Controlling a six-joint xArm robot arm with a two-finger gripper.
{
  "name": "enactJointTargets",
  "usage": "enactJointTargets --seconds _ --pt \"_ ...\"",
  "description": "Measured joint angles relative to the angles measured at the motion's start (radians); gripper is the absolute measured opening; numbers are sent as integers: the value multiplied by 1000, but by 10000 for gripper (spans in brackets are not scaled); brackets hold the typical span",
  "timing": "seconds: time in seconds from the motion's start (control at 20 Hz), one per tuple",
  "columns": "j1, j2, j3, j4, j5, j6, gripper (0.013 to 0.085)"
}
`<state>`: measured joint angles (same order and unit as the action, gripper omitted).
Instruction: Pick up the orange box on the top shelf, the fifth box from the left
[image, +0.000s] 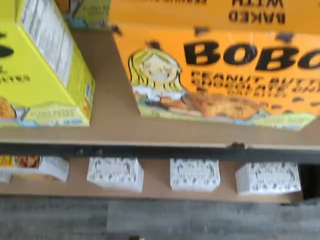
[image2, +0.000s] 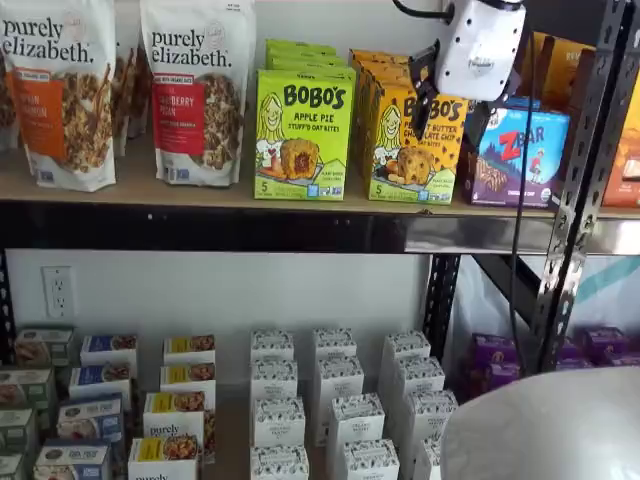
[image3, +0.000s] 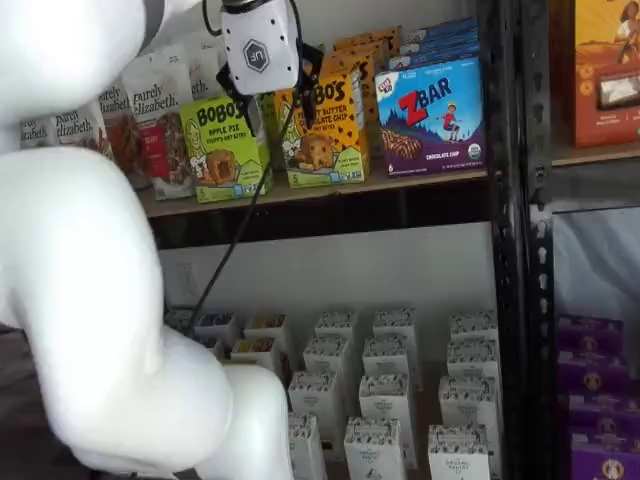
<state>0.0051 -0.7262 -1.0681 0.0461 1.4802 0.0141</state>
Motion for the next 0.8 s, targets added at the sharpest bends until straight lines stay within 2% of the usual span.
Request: enactJointTargets --seconds 0.1,0.5,0.7,0.8 --pt "0 -4 12 -6 -41 -1 850" --pt "-4 22 11 -21 -96 -3 850" --pt "-37 20 28 28 -155 -46 850" --pt "-45 24 28 37 -182 -57 850"
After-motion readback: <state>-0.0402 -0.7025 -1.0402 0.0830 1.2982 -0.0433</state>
